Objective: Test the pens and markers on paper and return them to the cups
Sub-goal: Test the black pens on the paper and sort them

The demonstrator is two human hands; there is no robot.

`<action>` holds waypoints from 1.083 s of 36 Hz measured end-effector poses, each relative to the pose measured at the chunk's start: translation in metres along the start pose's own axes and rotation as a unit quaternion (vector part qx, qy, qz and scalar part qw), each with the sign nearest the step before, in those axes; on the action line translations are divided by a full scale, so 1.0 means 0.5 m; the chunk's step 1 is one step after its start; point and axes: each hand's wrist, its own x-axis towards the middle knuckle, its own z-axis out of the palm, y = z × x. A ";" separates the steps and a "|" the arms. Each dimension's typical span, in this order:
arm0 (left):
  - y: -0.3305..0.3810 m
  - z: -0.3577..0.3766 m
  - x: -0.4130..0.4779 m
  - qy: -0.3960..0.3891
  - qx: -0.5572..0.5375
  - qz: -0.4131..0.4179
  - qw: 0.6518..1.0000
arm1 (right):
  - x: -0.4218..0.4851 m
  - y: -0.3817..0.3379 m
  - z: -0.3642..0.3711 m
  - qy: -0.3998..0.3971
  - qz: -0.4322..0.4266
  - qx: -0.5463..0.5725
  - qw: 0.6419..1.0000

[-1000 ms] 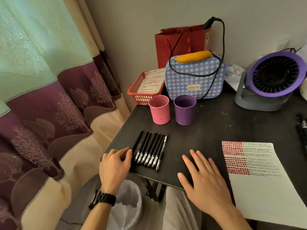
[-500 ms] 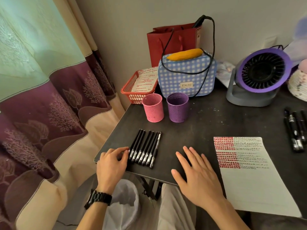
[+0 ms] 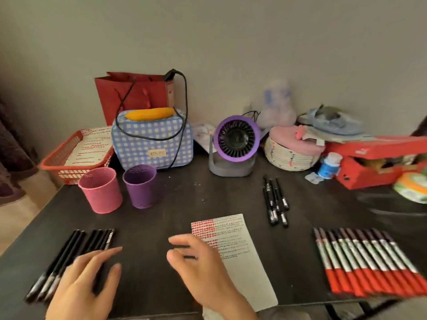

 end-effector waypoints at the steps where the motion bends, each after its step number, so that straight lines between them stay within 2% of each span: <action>1: 0.028 0.018 0.001 -0.013 -0.023 0.022 0.999 | -0.002 -0.002 -0.037 0.034 0.002 0.020 0.999; 4: 0.097 0.076 0.000 -0.087 -0.068 0.069 0.992 | -0.012 0.018 -0.149 0.151 0.000 0.012 0.988; 8: 0.150 0.156 0.008 -0.234 -0.031 0.075 0.969 | -0.014 0.081 -0.260 0.297 0.047 -0.059 0.952; 10: 0.167 0.188 0.014 -0.259 -0.015 0.093 0.961 | -0.014 0.113 -0.292 0.365 0.051 -0.121 0.922; 12: 0.181 0.210 0.017 -0.249 -0.008 0.104 0.963 | -0.017 0.139 -0.310 0.399 0.059 -0.177 0.898; 16: 0.192 0.225 0.010 -0.250 0.008 0.101 0.963 | -0.023 0.176 -0.318 0.370 0.105 -0.272 0.882; 22: 0.181 0.227 0.012 -0.296 0.025 0.104 0.949 | -0.010 0.185 -0.315 0.297 0.141 -0.360 0.873; 25: 0.181 0.226 0.012 -0.303 0.022 0.110 0.946 | -0.010 0.192 -0.313 0.286 0.144 -0.384 0.866; 34: 0.179 0.225 0.015 -0.307 0.027 0.115 0.944 | -0.011 0.193 -0.313 0.336 0.137 -0.350 0.864; 39: 0.182 0.222 0.011 -0.310 0.014 0.115 0.944 | -0.021 0.201 -0.311 0.401 0.109 -0.355 0.837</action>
